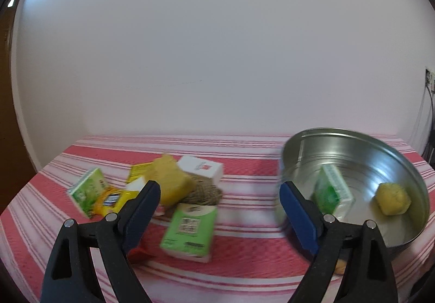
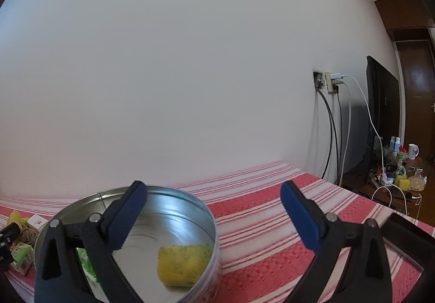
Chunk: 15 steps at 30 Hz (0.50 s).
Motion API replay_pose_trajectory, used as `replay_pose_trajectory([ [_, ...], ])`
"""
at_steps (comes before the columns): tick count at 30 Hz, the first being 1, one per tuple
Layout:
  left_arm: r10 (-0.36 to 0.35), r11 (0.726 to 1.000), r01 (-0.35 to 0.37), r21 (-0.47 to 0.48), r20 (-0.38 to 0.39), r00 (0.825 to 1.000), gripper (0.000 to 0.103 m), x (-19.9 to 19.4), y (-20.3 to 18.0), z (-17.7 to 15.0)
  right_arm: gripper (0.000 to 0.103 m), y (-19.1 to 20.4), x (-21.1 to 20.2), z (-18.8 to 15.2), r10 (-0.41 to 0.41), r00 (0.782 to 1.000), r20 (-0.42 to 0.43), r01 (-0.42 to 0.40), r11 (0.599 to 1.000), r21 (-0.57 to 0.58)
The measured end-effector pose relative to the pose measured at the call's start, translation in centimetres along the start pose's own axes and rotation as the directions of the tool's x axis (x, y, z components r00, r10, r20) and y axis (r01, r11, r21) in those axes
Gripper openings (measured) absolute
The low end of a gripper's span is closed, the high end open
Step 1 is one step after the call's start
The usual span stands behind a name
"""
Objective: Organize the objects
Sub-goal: 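Move both open tools back toward the pile of items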
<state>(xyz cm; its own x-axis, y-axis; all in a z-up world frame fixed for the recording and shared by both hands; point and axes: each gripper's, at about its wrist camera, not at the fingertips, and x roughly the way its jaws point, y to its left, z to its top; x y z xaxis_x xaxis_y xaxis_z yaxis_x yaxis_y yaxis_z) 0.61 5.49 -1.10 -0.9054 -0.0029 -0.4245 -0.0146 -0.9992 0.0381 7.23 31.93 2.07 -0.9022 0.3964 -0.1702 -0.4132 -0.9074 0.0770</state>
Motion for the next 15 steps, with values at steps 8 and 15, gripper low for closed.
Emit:
replay_pose_trajectory([
  [8, 0.031, 0.999, -0.031, -0.004, -0.021, 0.999, 0.091, 0.6, 2.9, -0.8, 0.100, 1.7, -1.9, -0.5, -0.006, 1.000, -0.016, 0.006, 1.000, 0.022],
  [15, 0.046, 0.999, -0.046, -0.014, -0.027, 0.999, 0.091, 0.4, 4.8, -1.0, 0.100, 4.5, -4.0, -0.9, 0.024, 1.000, 0.005, -0.025, 1.000, 0.015],
])
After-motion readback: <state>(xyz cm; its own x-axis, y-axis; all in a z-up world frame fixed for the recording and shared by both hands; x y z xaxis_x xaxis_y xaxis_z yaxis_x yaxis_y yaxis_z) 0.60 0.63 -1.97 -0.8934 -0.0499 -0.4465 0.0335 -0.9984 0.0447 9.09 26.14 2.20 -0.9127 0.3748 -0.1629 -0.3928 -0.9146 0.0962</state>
